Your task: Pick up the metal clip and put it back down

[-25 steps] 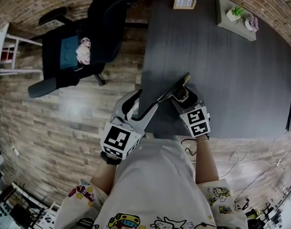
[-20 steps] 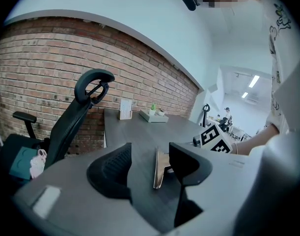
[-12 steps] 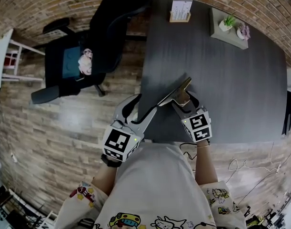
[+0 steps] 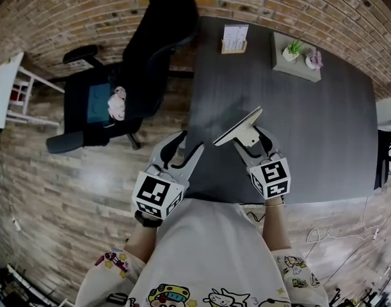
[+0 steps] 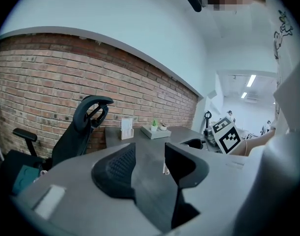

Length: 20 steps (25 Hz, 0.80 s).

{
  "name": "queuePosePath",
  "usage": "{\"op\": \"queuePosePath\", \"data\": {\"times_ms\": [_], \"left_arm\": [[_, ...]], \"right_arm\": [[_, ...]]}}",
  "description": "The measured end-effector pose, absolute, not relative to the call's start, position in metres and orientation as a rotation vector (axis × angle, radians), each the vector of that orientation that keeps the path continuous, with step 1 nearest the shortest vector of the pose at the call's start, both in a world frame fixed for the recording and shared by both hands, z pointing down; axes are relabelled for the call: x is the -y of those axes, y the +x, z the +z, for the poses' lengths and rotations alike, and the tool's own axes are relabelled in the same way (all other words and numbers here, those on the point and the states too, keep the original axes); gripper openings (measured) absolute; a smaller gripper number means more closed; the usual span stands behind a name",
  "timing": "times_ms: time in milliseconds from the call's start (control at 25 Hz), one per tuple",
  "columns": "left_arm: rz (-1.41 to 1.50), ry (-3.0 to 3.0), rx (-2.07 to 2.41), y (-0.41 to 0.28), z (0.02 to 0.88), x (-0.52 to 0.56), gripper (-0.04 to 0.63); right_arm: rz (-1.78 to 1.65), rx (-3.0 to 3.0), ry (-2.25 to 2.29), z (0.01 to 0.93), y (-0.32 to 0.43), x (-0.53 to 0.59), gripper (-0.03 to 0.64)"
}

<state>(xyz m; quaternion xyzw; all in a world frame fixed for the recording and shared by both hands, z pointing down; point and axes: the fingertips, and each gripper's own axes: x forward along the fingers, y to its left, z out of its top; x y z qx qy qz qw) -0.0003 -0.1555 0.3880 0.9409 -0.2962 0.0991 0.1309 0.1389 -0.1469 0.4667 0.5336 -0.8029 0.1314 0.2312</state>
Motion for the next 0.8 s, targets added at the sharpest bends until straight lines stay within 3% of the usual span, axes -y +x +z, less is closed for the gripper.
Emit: {"op": "queuePosePath", "data": {"times_ms": [800], "left_arm": [[0.183, 2.815, 0.848, -0.005, 0.341, 0.168, 0.041]], "right_arm": [[0.27, 2.333, 1.742, 0.359, 0.159, 0.127, 0.284]]}}
